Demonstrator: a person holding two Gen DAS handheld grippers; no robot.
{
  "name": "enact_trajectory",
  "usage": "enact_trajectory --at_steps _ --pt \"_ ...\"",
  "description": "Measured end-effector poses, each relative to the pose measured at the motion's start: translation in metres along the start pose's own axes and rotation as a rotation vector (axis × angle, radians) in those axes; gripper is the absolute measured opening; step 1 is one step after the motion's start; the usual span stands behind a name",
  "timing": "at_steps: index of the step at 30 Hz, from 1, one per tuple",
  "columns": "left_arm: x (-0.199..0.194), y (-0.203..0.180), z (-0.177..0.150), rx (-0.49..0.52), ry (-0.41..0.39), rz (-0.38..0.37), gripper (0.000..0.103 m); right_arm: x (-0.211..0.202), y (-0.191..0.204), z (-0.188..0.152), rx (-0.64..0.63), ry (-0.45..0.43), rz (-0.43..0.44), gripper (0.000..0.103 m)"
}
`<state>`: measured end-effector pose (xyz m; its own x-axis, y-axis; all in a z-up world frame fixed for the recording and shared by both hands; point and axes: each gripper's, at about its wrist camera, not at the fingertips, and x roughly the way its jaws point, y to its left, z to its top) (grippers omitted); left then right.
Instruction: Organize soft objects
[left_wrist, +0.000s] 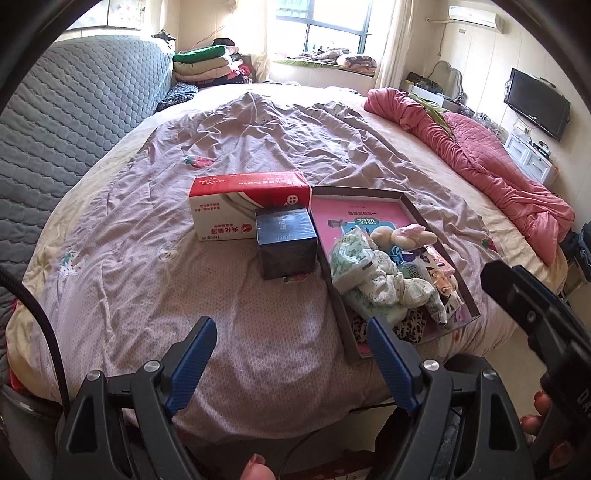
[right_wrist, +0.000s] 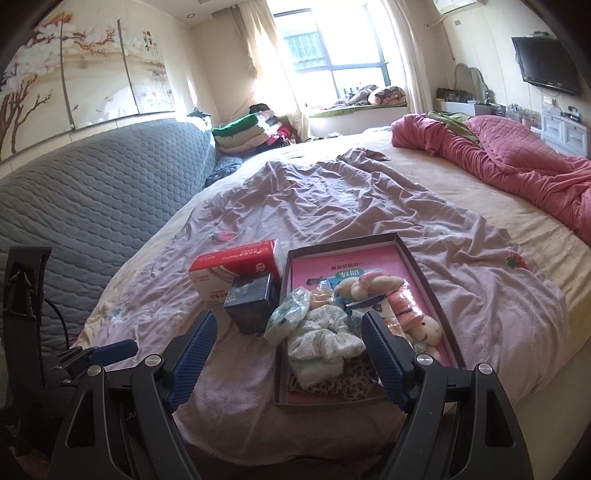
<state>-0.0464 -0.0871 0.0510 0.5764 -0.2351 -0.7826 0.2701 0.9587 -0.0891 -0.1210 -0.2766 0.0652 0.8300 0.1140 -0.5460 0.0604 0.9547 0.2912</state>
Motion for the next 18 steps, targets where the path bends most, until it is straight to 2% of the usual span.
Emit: enact_trajectory --at_steps 10,18 --pt "0.002 -0.001 -0.007 0.0 -0.003 0.013 0.083 -0.002 -0.003 -0.015 -0.014 0.017 -0.07 0.082" --pt "0.011 0.0 -0.014 -0.004 0.011 0.021 0.083 0.016 -0.01 -0.03 -0.027 0.099 -0.116 0.082"
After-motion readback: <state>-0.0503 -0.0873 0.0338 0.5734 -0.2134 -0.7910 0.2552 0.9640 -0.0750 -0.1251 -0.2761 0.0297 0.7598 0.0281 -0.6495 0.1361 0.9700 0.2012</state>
